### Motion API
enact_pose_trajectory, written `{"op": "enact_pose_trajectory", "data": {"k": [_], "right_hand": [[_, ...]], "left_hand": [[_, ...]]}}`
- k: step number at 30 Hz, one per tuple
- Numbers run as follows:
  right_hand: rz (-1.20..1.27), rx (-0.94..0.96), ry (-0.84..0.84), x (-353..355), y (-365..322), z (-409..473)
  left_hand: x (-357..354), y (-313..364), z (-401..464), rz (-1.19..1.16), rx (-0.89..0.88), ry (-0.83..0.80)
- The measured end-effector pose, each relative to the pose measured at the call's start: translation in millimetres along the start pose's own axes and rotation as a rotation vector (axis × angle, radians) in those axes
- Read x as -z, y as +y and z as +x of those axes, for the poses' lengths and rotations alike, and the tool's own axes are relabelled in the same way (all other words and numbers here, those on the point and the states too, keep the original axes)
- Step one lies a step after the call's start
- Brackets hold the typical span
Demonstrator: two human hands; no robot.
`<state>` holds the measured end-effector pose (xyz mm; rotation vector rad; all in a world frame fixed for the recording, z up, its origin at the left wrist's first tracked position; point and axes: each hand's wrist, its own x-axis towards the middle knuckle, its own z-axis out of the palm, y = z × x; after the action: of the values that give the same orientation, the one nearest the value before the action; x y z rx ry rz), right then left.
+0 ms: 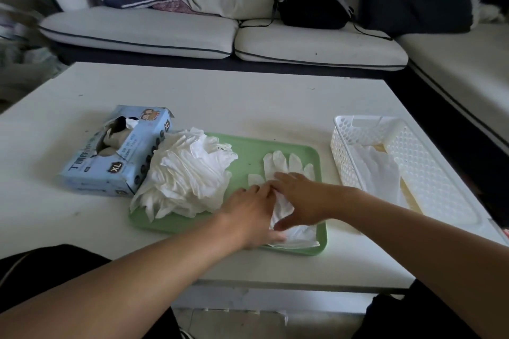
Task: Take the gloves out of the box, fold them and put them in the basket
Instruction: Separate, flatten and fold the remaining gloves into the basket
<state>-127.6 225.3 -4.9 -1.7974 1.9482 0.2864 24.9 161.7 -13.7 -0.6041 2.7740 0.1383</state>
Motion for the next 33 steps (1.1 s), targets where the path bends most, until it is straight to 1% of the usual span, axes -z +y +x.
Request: {"op": "enact_pose_trajectory", "data": {"k": [3, 5, 7, 8, 9, 10, 12, 13, 14, 15, 16, 17, 19, 20, 22, 23, 27, 30, 33], "right_hand": [[0.027, -0.027, 0.027, -15.0, -6.5, 12.0], [0.072, -0.064, 0.015, -10.2, -16.6, 12.4], [0.022, -0.08, -0.011, 6.1, -29.5, 10.0], [-0.013, -0.074, 0.021, 17.4, -34.9, 9.7], [-0.022, -0.058, 0.101, 30.5, -38.8, 8.1], [0.017, -0.042, 0.221, 43.3, -43.0, 6.6], [0.244, 0.007, 0.508, 64.1, -50.6, 7.6], [0.377, 0.045, 0.625, 70.6, -55.2, 10.6], [0.48, 0.077, 0.685, 75.6, -62.9, 15.9], [0.553, 0.079, 0.683, 76.7, -70.6, 23.4], [0.6, 0.061, 0.652, 74.3, -78.5, 33.4], [0.624, 0.029, 0.615, 69.8, -85.8, 44.3], [0.628, -0.042, 0.543, 57.3, -96.4, 65.9], [0.627, -0.059, 0.509, 51.4, -100.0, 73.3], [0.668, -0.078, 0.479, 42.9, -101.3, 80.9], [0.714, -0.088, 0.491, 41.6, -99.7, 81.0], [0.915, -0.131, 0.543, 49.5, -81.7, 69.1], [1.094, -0.165, 0.503, 60.6, -66.8, 55.5], [1.324, -0.142, 0.449, 73.5, -61.6, 40.6]], "left_hand": [[2.6, -9.1, 0.4, -0.009, 0.007, 0.052], [8.0, -16.7, -3.6, -0.001, -0.012, 0.055], [19.9, -27.4, -10.5, -0.081, -0.027, 0.047], [30.3, -35.1, -14.2, -0.15, -0.029, 0.063], [42.5, -43.0, -18.0, -0.23, -0.033, 0.102], [55.4, -52.4, -22.8, -0.32, -0.039, 0.171], [78.1, -78.1, -34.1, -0.492, -0.031, 0.391], [85.4, -92.2, -40.0, -0.538, 0.014, 0.507], [89.7, -107.7, -46.5, -0.544, 0.09, 0.602], [90.0, -121.5, -50.1, -0.522, 0.18, 0.643], [86.9, -132.7, -51.7, -0.497, 0.274, 0.617], [82.6, -139.3, -51.2, -0.477, 0.348, 0.54], [73.3, -143.6, -45.0, -0.438, 0.428, 0.37], [69.5, -142.7, -40.9, -0.416, 0.455, 0.318], [65.2, -140.2, -34.7, -0.372, 0.513, 0.274], [64.3, -139.6, -33.4, -0.348, 0.536, 0.266], [61.6, -143.1, -32.8, -0.317, 0.54, 0.185], [62.5, -146.3, -32.9, -0.295, 0.518, 0.152], [65.5, -148.1, -33.2, -0.286, 0.519, 0.134]]}}
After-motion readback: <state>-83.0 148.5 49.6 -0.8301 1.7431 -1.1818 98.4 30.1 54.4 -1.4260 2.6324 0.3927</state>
